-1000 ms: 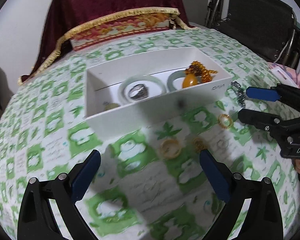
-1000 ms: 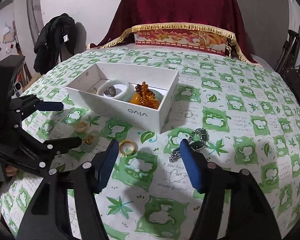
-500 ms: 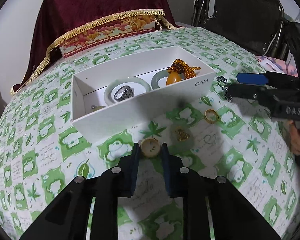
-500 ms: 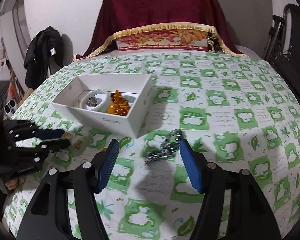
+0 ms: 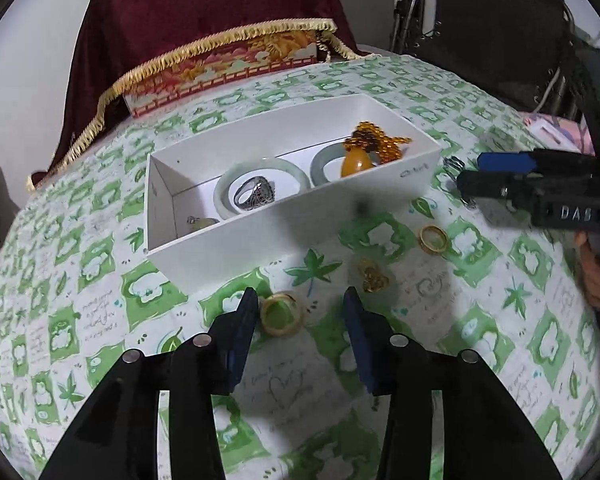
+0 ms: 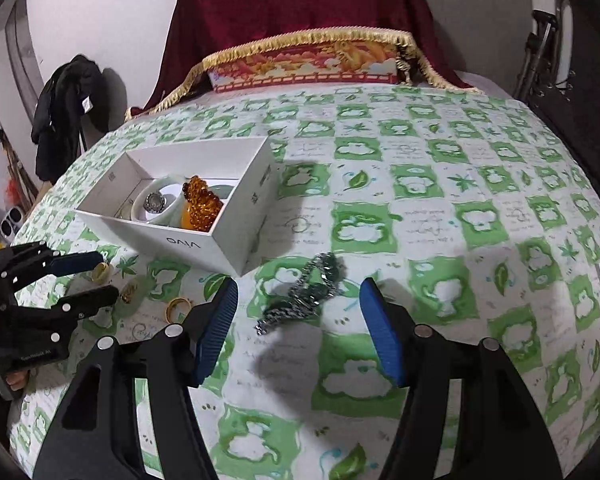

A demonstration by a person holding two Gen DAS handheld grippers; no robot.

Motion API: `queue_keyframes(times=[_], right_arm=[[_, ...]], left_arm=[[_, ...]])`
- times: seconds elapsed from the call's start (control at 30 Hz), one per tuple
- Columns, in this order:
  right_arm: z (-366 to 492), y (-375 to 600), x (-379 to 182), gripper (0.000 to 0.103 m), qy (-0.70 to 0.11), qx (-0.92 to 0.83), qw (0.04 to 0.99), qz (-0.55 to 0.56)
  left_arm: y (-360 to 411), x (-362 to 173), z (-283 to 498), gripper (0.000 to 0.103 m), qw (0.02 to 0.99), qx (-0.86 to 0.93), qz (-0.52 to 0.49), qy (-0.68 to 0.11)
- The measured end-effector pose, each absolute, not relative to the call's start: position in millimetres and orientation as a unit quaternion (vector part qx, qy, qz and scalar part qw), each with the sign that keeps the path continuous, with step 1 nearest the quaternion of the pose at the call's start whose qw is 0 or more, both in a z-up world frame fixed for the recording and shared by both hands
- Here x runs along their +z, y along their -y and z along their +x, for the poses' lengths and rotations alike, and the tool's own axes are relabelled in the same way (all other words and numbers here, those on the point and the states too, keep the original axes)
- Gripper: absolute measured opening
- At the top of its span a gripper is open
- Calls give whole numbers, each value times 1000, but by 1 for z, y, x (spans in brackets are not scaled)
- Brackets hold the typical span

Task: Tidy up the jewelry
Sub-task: 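Grasp the silver chain with right tool while left tool grasps a gold ring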

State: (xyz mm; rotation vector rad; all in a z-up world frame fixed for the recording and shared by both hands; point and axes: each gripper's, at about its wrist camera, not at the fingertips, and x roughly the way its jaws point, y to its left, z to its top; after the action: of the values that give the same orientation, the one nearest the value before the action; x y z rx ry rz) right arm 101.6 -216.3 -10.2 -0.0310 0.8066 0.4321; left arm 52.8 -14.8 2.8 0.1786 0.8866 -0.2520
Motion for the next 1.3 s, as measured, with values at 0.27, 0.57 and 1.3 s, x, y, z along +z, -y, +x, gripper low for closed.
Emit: queue_keyframes(times=[0.27,0.57,1.3], right_arm=[[108,209,-16,15,-408,231,883,-24],[88,219,1,2,-373,260,890,11],[88,213,-10,12,-390,253,885,-1]], left_arm=[[13,5,46,22,894,-128,77,-423],[11,21,32,22,909,-127,73,-390],[7,32,28,22,918,-122,63,-372]])
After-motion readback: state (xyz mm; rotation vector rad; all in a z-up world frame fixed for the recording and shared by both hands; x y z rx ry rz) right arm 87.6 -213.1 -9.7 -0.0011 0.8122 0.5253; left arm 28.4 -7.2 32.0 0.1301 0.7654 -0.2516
